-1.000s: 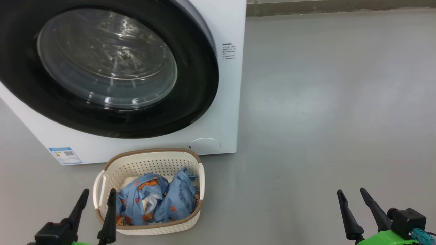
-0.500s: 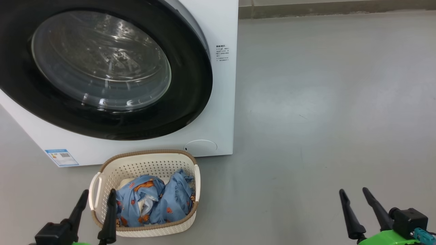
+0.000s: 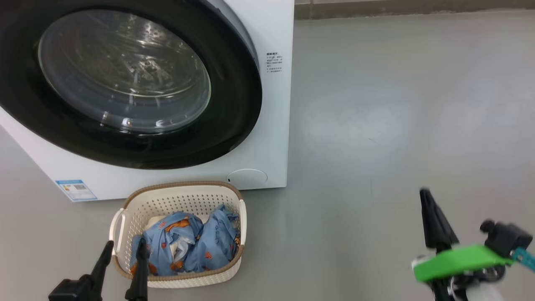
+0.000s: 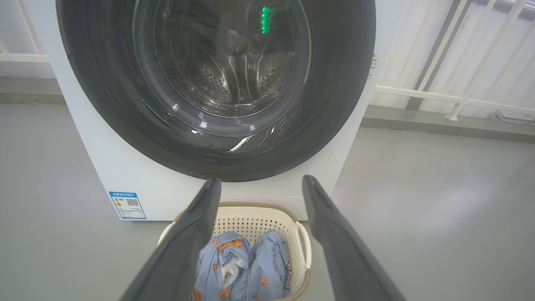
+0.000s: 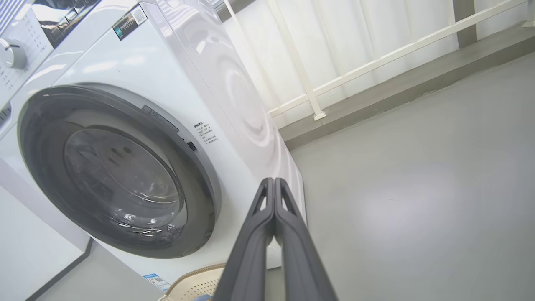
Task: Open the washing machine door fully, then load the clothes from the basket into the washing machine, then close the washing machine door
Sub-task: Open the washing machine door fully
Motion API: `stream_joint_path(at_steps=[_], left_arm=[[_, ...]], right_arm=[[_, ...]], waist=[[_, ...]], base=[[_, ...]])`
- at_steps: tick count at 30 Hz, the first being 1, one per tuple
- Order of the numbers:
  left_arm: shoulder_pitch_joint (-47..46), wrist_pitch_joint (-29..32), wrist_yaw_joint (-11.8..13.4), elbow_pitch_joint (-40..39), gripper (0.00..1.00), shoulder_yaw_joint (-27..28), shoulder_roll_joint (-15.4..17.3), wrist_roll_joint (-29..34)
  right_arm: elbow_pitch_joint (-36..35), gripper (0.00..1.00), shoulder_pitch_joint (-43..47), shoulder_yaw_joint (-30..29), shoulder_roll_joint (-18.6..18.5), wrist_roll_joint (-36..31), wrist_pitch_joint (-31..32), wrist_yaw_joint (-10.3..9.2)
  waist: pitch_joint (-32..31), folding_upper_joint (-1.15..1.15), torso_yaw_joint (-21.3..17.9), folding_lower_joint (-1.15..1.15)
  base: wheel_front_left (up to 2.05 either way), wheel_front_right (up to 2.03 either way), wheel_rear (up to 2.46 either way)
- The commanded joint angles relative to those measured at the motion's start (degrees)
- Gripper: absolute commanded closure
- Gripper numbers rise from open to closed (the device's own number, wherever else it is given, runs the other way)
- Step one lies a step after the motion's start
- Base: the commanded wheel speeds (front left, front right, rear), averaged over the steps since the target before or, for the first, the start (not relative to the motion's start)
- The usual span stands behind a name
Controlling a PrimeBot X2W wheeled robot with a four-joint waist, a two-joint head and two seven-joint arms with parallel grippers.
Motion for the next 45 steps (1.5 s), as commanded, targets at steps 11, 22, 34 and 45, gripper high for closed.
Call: stream_joint_path(at_steps=[11,22,34,45], left_arm=[[-5.06,-0.38,-0.09,-1.74,0.00,-0.18,0.32,-1.35],[-9.31,-0.38,-0.09,-1.85,0.00,-3.48,0.31,-2.70],[-12.36,-0.38,-0.09,-1.88,0.00,-6.48,0.15,-4.29],[-15.71,-0.38,-0.09,-2.44,0.00,-8.77,-0.20,-5.18]], right_arm=[[2.99,1.00,-19.63,6.84,-2.17,26.31,-0.69,0.09],[6.74,1.00,-33.80,12.41,-9.52,47.92,4.44,0.09],[9.11,1.00,-43.36,14.38,-13.82,58.09,16.02,0.09],[12.21,1.00,-51.06,15.75,-14.39,59.63,24.51,0.09]], waist=[[4.25,0.00,3.08,0.00],[10.00,0.00,8.32,0.00],[14.37,0.00,12.27,0.00],[19.14,0.00,14.49,0.00]], base=[[0.00,0.00,0.00],[0.00,0.00,0.00],[0.00,0.00,0.00],[0.00,0.00,0.00]])
